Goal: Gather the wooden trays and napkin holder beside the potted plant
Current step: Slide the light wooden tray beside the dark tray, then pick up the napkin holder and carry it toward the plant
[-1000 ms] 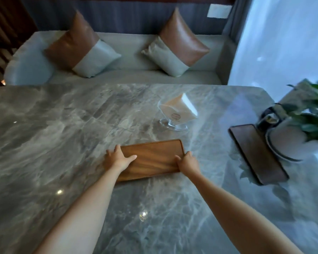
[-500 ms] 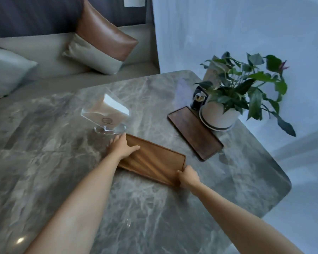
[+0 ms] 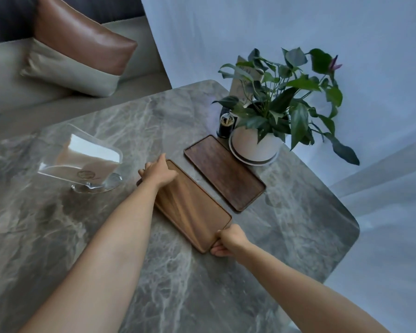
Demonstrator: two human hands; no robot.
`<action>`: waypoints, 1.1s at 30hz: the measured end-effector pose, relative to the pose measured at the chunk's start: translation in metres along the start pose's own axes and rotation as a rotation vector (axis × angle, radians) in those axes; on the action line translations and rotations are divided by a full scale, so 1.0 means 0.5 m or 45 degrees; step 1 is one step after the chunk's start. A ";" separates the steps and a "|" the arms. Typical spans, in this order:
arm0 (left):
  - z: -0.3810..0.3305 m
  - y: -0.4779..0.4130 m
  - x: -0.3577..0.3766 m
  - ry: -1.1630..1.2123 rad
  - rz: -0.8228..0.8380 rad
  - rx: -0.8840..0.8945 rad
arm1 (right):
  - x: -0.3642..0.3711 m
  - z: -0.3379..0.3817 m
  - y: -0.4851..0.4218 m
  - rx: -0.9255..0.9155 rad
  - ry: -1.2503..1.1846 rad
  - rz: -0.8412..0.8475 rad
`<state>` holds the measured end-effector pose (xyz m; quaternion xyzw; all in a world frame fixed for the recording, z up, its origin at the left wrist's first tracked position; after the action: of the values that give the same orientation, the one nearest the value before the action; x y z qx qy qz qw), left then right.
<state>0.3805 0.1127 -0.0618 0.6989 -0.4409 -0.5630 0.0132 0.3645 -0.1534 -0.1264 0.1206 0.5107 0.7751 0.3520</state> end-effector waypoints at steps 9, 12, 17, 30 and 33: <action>-0.056 -0.052 0.021 -0.186 0.029 0.046 | -0.019 0.018 -0.023 0.051 -0.033 0.097; -0.075 -0.051 0.022 -0.219 0.031 0.066 | -0.019 0.019 -0.024 0.052 -0.087 0.117; -0.082 -0.041 0.022 -0.287 0.049 0.126 | -0.008 0.029 -0.011 0.024 -0.088 0.159; 0.013 0.113 -0.120 -0.179 -0.341 0.310 | -0.009 0.276 0.097 -0.575 0.737 -0.204; 0.075 0.164 -0.183 -0.115 -0.488 0.314 | 0.058 0.367 0.149 -0.775 0.850 -0.179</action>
<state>0.3034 0.1382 0.0379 0.7403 -0.3656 -0.5278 -0.1992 0.4122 -0.0213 0.0161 -0.2796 0.3523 0.8605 0.2395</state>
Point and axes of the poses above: each hand's wrist, its own y-axis away from the middle knuckle, its own x-axis out of the palm, z = x × y, the point moved 9 cm from there along -y, towards the middle knuckle, and after that the axes turned 4 degrees about z, right-handed, at the moved point
